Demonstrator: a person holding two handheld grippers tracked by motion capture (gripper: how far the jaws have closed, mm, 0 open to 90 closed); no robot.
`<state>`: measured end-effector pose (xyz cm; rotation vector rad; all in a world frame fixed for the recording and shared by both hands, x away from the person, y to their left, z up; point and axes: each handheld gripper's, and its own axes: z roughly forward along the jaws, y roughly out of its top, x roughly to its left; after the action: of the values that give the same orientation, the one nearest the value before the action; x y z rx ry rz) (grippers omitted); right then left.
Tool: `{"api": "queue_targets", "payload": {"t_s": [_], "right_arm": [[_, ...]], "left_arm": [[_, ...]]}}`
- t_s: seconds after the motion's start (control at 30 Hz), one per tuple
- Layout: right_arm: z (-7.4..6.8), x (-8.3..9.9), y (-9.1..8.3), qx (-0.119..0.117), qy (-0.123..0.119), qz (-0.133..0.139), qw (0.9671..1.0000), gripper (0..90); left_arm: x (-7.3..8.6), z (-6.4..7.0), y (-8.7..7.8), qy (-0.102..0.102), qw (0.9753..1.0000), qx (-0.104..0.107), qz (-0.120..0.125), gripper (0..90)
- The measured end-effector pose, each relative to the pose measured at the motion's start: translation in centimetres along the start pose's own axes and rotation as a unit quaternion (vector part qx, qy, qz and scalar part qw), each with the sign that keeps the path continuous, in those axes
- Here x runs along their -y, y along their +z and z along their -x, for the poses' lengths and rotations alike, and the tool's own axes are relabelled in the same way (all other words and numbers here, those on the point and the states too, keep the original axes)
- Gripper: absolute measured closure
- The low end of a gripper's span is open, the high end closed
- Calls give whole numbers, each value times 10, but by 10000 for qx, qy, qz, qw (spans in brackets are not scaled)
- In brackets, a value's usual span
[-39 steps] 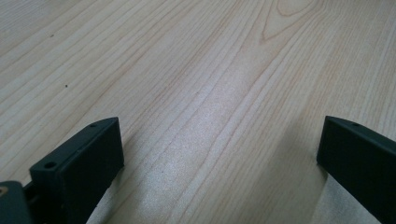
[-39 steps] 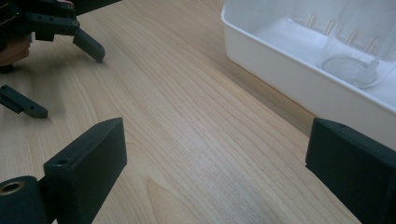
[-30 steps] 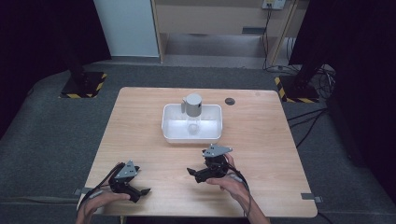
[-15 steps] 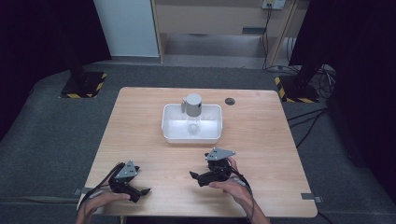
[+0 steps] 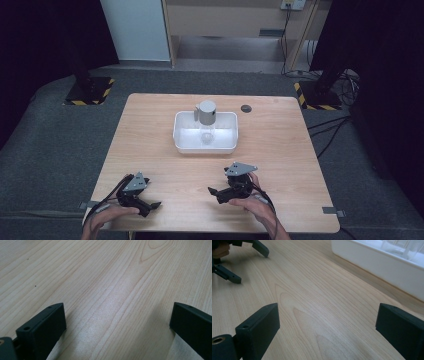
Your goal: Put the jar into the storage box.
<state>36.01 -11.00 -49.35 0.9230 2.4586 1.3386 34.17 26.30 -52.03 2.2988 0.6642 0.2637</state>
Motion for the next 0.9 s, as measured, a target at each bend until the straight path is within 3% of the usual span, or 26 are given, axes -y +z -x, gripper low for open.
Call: {"api": "queue_targets", "payload": {"t_s": [0.9], "right_arm": [[0,11,-10,34,113,-49,9999,52]], "left_arm": [[0,0,0,-5,10000,-3,0,0]]}}
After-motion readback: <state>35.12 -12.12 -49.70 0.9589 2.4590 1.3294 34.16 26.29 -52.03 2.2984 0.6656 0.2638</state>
